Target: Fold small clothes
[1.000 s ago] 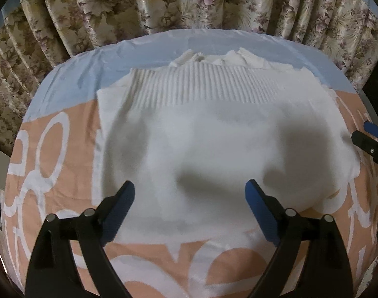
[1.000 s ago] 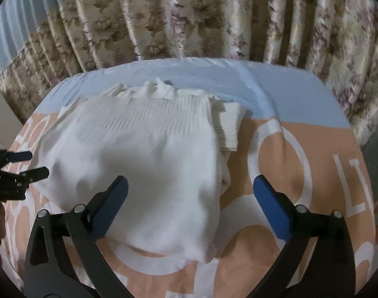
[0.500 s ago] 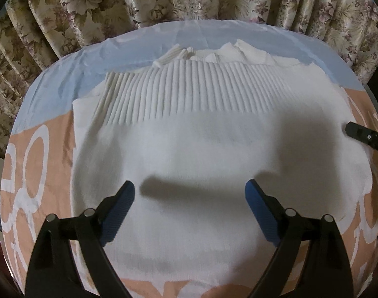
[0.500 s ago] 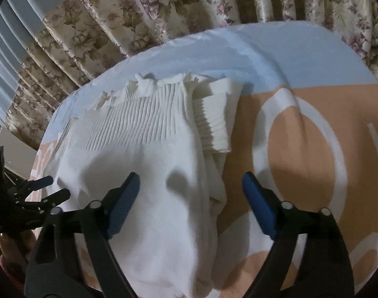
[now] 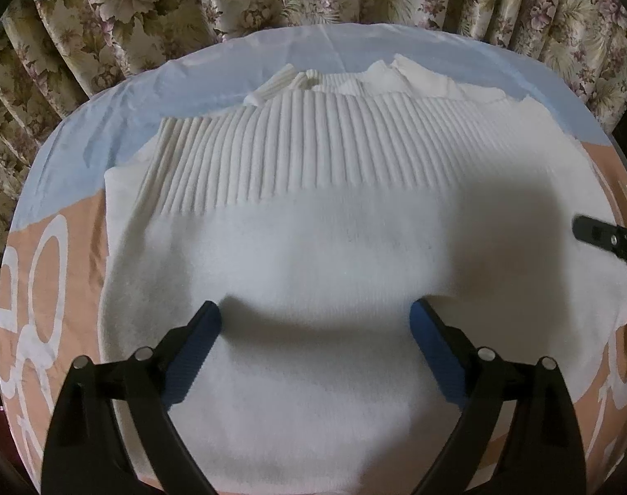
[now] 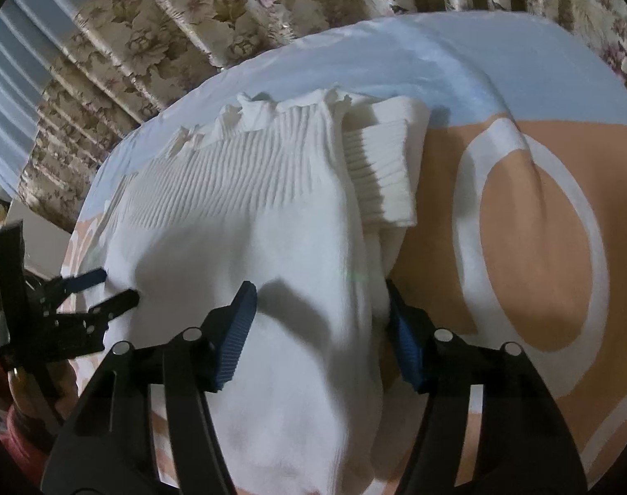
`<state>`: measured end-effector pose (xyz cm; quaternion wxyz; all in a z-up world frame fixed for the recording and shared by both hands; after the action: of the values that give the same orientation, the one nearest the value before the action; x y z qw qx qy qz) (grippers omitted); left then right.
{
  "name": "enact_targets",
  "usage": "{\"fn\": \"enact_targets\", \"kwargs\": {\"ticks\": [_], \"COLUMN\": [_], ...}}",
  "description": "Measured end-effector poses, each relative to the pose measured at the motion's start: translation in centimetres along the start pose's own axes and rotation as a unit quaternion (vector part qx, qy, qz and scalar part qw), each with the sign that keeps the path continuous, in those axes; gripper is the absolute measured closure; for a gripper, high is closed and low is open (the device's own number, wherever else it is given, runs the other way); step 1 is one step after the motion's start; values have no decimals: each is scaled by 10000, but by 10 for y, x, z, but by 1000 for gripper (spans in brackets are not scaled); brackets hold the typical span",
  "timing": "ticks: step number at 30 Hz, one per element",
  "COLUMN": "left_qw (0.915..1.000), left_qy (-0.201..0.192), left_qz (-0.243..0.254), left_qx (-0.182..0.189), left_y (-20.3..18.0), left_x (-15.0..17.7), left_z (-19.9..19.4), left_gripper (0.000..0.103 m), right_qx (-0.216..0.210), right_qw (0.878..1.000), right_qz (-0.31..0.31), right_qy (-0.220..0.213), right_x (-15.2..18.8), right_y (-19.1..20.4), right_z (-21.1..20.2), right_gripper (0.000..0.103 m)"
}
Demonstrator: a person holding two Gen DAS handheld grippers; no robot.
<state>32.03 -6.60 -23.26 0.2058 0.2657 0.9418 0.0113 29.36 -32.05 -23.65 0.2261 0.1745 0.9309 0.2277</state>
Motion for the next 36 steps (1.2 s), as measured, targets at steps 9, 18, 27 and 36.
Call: {"fn": "enact_targets", "kwargs": {"ticks": [9,18,27,36], "left_qw": [10000,10000,9999,9995], "left_qy": [-8,-8,-94,-259], "left_qz": [-68,-66,-19,55], "left_qx": [28,-55,-109,-149], "left_y": [0,-2,-1,25], "left_x": [-1,-2,-1,6], "left_z": [0,5,8,-15], "left_gripper": [8,5,2,3], "right_qx": [-129,258,995,1496], "right_qw": [9998,9994,9937,9829], "right_qz": [76,-203,-452,-827], "right_qy": [127,-54,-239,-690], "right_x": [-5,-4,-1,-2], "right_y": [-1,14,25,82], "right_z": [1,1,2,-13], "right_gripper": [65,80,82,83]}}
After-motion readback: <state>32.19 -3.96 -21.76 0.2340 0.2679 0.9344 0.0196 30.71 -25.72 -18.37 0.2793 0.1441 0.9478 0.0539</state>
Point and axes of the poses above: each gripper's, at about its wrist camera, not at the fingertips, and z roughly the way its jaws point, y to its left, x to its underside, the point moved 6 cm from there along z, roughly the way its jaws point, and after that the axes turned 11 degrees about z, right-handed, at the moved point
